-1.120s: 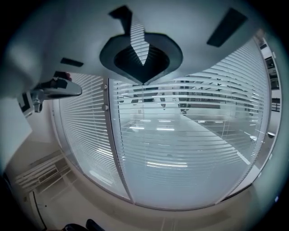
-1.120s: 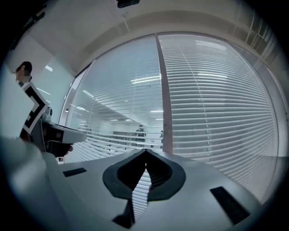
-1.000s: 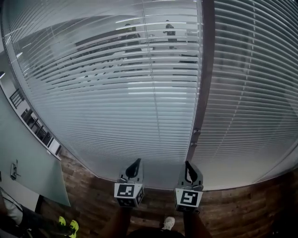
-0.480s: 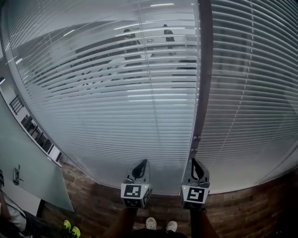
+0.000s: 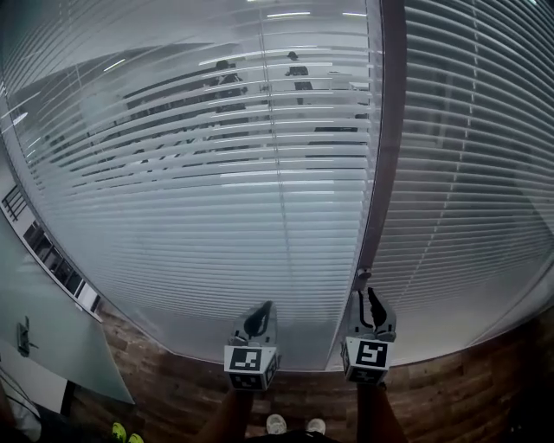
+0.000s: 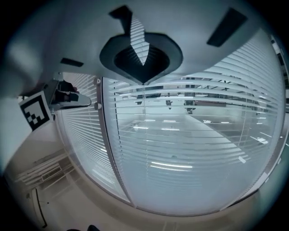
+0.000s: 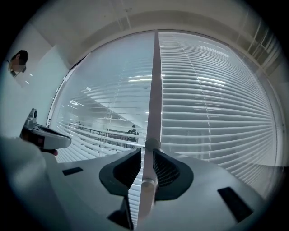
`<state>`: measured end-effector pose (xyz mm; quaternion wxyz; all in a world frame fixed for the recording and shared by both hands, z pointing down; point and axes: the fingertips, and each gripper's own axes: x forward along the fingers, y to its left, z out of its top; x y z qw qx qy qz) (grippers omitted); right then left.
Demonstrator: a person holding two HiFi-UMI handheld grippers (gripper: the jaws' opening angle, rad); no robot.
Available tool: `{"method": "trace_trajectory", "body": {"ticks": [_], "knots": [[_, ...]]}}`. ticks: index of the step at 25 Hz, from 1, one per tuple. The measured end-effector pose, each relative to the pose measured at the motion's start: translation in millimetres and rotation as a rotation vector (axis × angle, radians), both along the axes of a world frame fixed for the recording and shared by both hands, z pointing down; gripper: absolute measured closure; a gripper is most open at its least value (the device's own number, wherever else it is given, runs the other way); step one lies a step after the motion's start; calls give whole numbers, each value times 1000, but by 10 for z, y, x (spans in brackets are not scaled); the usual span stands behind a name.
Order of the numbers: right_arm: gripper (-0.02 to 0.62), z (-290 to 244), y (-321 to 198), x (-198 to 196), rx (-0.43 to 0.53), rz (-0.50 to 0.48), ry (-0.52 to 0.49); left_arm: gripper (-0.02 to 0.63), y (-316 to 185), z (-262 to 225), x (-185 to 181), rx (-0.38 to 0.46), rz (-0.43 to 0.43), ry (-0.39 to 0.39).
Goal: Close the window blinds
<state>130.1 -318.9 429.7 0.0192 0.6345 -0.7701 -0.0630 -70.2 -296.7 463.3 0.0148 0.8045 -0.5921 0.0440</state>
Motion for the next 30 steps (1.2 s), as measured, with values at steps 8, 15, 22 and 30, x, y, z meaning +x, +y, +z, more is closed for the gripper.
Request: {"method": "trace_trajectory", "body": {"ticks": [8, 15, 22, 30], "knots": [[481, -24, -200, 20, -3, 7, -10, 606, -20, -128, 45, 15, 28, 58], [479, 143, -311, 42, -11, 32, -31, 606, -99, -106, 161, 44, 64, 15], [477, 51, -297, 49, 3, 34, -47, 606, -140, -120, 219, 40, 97, 21], [477, -2, -323, 32, -3, 13, 120, 606, -207, -218, 292, 63, 115, 24]]}}
